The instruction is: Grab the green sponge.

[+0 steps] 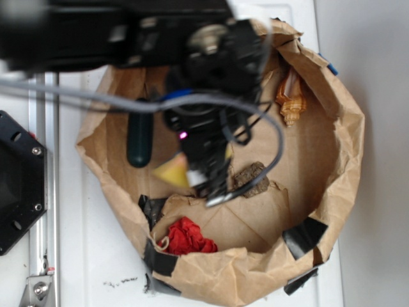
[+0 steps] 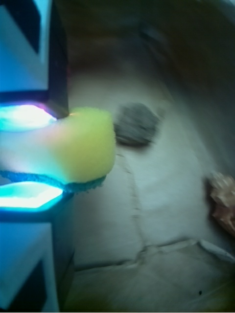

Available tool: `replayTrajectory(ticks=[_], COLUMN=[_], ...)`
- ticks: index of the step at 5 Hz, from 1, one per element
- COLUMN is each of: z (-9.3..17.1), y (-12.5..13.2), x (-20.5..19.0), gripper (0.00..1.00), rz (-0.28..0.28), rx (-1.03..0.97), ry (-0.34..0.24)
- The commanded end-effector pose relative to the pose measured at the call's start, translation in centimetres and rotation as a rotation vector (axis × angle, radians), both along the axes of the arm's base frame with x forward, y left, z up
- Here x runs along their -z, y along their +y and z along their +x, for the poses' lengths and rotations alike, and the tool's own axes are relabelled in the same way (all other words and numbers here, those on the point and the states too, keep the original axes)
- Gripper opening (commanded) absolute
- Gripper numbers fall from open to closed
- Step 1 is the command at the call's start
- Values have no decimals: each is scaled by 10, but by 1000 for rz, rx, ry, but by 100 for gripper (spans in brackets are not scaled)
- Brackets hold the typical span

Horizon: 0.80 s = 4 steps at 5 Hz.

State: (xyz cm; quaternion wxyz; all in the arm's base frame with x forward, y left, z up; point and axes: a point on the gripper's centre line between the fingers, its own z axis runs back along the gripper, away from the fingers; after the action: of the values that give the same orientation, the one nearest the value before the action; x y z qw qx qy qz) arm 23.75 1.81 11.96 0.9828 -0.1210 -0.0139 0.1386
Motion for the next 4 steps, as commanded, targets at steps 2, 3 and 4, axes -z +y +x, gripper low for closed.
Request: replayTrajectory(ticks=[2,3,4], z=[-5,-2,4], y=[1,16,30], x=[-51,-54,-58], gripper=[0,0,0], rz=[102,129,131], rx=[307,175,75], ry=[10,-41,-71])
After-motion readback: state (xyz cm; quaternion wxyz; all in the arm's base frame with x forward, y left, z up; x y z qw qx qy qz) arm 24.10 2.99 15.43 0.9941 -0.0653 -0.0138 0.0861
